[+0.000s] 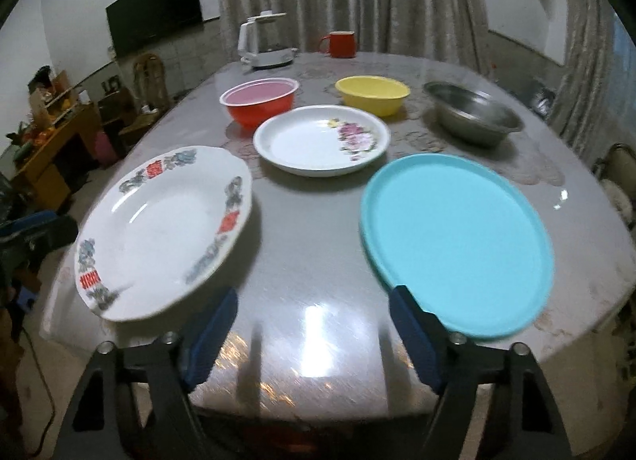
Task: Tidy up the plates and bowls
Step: 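Reach both grippers to the rim of the large red-character plate and grasp it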
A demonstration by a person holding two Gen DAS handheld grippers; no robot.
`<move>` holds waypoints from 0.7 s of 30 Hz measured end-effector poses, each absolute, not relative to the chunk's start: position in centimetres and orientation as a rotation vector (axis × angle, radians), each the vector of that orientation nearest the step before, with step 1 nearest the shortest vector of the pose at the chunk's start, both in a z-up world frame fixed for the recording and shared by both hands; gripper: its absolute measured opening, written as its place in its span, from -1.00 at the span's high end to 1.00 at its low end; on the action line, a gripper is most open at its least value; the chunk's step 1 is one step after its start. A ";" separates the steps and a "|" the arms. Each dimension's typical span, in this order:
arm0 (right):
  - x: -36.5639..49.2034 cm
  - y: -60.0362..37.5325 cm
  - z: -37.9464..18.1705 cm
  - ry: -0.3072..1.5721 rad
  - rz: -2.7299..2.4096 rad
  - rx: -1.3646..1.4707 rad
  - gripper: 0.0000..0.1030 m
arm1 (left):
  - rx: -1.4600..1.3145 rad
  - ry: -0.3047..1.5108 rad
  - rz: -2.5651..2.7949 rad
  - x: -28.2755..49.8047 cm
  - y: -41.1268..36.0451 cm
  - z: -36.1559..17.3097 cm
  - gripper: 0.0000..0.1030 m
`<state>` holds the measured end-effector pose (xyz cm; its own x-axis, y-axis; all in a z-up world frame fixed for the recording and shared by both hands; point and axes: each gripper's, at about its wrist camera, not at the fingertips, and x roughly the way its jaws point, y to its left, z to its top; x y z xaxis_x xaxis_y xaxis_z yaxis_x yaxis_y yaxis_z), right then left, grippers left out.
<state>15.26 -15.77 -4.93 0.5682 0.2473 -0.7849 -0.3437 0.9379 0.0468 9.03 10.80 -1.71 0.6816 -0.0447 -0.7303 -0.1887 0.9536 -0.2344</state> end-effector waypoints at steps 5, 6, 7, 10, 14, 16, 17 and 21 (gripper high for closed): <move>16.7 -14.7 -5.6 0.931 0.432 -0.049 -0.28 | -0.482 0.843 0.070 10.0 14.6 -3.4 -0.98; 16.9 -14.4 -5.7 0.928 0.448 -0.037 -0.25 | -0.514 0.842 0.068 10.1 15.2 -3.7 -0.98; 17.3 -14.1 -5.7 0.929 0.468 -0.020 -0.16 | -0.543 0.836 0.063 10.2 15.7 -4.0 -0.98; 18.2 -13.3 -6.0 0.938 0.484 0.001 -0.06 | -0.578 0.832 0.059 10.6 16.7 -4.9 -0.98; 19.4 -12.4 -6.9 0.976 0.501 0.027 0.06 | -0.564 0.840 0.040 11.4 16.8 -5.5 -0.98; 19.5 -11.8 -7.1 0.978 0.513 0.020 0.14 | -0.555 0.839 0.021 11.7 16.6 -5.7 -0.96; 19.6 -11.6 -7.1 0.974 0.519 0.013 0.22 | -0.550 0.837 0.010 11.8 16.5 -5.8 -0.95; 19.7 -10.8 -7.4 0.967 0.552 0.002 0.35 | -0.527 0.843 -0.030 12.3 16.0 -6.0 -0.65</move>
<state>19.68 -10.80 -7.37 0.4419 0.4457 -0.7785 -0.4436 0.8629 0.2422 12.27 16.05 -6.02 0.6729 -0.2296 -0.7032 -0.1789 0.8719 -0.4559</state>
